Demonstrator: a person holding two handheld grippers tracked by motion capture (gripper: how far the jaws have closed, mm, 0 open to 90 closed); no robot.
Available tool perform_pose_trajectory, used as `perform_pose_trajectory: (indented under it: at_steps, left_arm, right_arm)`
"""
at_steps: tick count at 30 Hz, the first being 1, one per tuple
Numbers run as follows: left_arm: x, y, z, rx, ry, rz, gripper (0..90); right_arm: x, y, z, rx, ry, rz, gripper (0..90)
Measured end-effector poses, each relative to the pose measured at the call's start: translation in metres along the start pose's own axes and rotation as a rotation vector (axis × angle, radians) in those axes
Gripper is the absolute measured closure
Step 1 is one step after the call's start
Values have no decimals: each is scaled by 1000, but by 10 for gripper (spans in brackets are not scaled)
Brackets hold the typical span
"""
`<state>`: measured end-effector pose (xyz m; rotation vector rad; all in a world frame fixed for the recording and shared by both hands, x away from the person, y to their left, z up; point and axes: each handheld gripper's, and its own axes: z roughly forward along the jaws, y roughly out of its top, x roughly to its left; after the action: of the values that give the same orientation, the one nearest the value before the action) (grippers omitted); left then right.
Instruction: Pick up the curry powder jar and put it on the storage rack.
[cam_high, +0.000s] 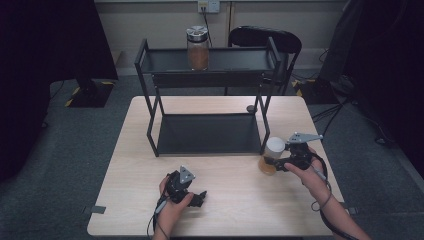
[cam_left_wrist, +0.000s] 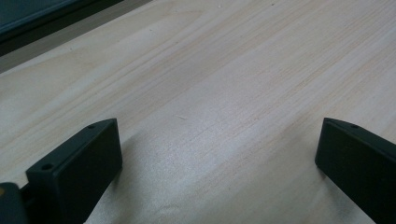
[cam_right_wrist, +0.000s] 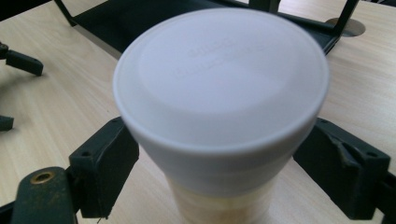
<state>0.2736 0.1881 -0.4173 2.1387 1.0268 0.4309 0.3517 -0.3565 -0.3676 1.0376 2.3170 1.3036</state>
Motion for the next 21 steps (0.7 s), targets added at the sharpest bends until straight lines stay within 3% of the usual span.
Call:
perform_pose_trajectory:
  at_steps: [12,21]
  left_arm:
    - [0,0,0,0,0,0,0]
    - [0,0,0,0,0,0,0]
  right_arm:
    - [-7,-9,5,-63,33,27,293]
    - [-1,-8,7,-63,5,-19,330]
